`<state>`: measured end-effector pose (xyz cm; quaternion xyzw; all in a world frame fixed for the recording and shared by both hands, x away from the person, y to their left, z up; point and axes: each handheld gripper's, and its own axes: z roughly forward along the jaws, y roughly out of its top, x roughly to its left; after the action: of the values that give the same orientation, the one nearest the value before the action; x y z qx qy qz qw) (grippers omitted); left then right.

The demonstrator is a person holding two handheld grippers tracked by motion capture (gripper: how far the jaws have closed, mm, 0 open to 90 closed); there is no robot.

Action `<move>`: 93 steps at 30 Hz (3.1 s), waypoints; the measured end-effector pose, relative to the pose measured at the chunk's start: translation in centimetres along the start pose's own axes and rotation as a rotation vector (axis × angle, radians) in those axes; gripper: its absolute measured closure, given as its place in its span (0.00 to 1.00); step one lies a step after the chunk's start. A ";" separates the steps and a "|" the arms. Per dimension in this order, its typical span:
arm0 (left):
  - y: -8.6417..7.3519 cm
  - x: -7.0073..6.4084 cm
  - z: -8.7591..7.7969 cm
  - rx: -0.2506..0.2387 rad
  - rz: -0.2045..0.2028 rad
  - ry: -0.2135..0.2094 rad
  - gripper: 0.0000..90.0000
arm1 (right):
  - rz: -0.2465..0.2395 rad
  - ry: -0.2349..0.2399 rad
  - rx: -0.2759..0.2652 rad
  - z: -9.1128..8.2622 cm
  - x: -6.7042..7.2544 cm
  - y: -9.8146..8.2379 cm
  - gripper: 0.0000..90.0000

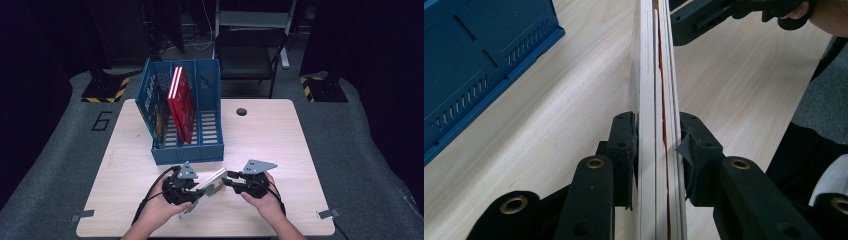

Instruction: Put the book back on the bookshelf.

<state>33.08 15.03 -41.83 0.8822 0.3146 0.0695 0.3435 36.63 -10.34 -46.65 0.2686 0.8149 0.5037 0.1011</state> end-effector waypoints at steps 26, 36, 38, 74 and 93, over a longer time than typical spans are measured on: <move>1.3 -0.4 1.3 0.062 -0.004 0.056 0.82 | 0.011 -0.001 0.001 0.2 0.0 -0.1 0.73; 1.2 -0.4 1.6 0.085 0.004 0.059 0.84 | 0.013 -0.002 0.001 0.2 0.0 -0.1 0.73; 1.2 -0.5 1.6 0.084 0.006 0.065 0.85 | 0.012 -0.001 0.001 0.2 0.0 -0.1 0.73; 3.0 3.0 -0.3 0.028 -0.180 0.020 0.86 | 0.020 0.000 0.001 -0.3 -0.2 -0.5 0.72; 8.1 4.2 -2.4 0.003 -0.200 0.051 0.85 | 0.034 -0.009 -0.010 -1.1 -0.2 -0.6 0.70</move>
<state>39.75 14.35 -35.10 0.8447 0.4100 0.0567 0.3393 36.13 -11.45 -46.67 0.2842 0.8072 0.5081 0.0972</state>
